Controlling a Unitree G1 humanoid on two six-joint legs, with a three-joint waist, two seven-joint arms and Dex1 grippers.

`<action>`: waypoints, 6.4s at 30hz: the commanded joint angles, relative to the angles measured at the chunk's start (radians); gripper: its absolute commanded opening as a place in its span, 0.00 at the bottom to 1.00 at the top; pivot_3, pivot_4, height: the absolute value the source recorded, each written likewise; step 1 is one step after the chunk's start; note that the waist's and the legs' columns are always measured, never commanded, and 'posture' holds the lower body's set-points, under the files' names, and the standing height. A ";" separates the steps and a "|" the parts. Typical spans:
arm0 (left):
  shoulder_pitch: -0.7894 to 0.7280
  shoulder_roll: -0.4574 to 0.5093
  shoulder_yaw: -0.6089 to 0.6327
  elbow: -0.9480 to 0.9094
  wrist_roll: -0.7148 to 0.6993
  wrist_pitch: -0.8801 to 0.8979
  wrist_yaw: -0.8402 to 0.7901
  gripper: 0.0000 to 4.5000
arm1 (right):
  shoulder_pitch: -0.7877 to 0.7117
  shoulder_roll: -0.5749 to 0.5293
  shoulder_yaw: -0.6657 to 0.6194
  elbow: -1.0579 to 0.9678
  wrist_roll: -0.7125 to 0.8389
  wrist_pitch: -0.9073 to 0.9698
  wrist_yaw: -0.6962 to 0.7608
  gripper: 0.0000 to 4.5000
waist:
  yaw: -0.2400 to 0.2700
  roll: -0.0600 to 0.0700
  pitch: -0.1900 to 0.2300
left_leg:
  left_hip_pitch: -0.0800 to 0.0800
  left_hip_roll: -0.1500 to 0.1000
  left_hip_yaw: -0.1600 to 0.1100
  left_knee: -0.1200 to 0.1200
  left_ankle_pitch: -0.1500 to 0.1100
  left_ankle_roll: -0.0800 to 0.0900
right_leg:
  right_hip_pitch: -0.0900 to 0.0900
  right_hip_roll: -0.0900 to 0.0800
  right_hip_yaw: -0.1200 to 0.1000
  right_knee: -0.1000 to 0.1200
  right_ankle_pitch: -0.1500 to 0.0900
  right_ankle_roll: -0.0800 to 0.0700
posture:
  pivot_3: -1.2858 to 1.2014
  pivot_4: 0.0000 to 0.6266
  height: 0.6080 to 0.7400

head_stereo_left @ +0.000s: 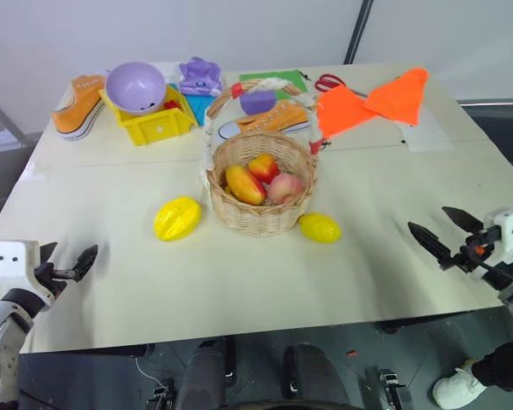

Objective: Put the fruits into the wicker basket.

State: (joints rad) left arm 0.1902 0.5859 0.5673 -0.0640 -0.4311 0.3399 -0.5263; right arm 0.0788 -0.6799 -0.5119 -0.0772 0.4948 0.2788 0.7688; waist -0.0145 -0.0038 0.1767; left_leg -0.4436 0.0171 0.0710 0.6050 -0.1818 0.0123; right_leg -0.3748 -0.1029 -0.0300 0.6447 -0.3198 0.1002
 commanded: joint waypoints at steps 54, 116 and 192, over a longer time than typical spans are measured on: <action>-0.389 0.333 -0.197 -0.382 -0.278 0.340 -0.398 0.44 | -0.118 -0.144 0.323 -0.665 0.242 0.288 0.017 1.00 | 0.005 -0.003 0.001 | -0.002 0.000 0.003 0.003 0.000 0.001 | 0.001 -0.001 -0.001 0.000 0.000 0.000 | 0.52 0.24 1.00; -0.481 0.167 -0.408 -0.356 -0.235 0.225 -0.396 1.00 | -0.840 0.258 0.728 -0.116 -0.212 0.377 -0.254 0.51 | 0.000 -0.007 0.000 | -0.002 0.009 0.010 0.008 0.001 0.004 | -0.001 0.005 -0.001 0.004 0.005 0.000 | 0.52 0.24 1.00; -0.319 0.041 -0.311 -0.110 -0.048 0.018 -0.203 1.00 | 0.080 0.074 0.045 -0.359 0.049 0.079 -0.083 0.98 | -0.007 -0.003 -0.002 | 0.002 0.014 0.015 0.008 0.000 0.005 | 0.001 0.009 0.000 0.003 0.007 0.001 | 0.52 0.24 1.00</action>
State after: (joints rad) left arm -0.1448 0.6272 0.2221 -0.1878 -0.5068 0.4026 -0.7477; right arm 0.1866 -0.6133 -0.5199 -0.3846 0.5239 0.3614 0.6705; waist -0.0215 -0.0067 0.1750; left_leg -0.4418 0.0316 0.0860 0.6126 -0.1814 0.0170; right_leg -0.3737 -0.0943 -0.0296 0.6476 -0.3130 0.1012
